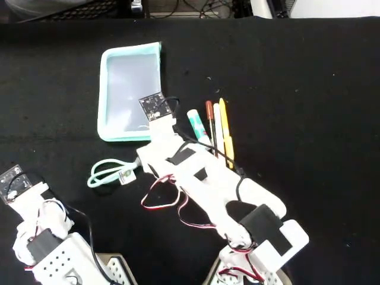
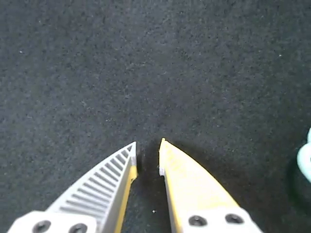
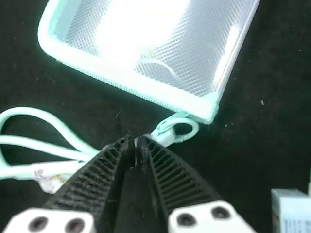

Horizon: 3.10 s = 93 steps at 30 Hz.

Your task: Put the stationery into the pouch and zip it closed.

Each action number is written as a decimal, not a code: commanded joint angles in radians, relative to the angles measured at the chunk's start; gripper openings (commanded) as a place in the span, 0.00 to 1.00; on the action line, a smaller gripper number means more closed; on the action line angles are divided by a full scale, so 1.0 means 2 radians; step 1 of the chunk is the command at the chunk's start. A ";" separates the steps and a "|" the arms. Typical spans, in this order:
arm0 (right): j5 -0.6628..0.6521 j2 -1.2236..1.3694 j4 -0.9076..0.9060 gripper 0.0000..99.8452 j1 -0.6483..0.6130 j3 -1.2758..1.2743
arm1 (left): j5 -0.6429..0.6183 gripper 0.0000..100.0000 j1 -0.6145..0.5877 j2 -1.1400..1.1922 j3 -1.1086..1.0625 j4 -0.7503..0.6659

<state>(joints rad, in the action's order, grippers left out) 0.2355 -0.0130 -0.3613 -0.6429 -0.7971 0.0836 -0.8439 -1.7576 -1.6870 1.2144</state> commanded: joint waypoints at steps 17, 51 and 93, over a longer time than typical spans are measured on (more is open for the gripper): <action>0.066 0.033 -0.128 0.26 -0.005 0.128 | 0.002 0.09 -0.006 -0.004 -0.007 -0.006; -0.157 0.228 -0.461 0.01 0.139 0.389 | 0.002 0.09 -0.006 -0.004 -0.007 -0.006; 0.023 0.033 -0.202 0.16 -0.012 0.152 | 0.002 0.10 -0.006 -0.004 -0.007 -0.005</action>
<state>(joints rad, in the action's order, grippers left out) 0.1910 0.0652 -0.7511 -0.6536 -0.5501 0.0836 -0.8454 -1.7576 -1.6870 1.2144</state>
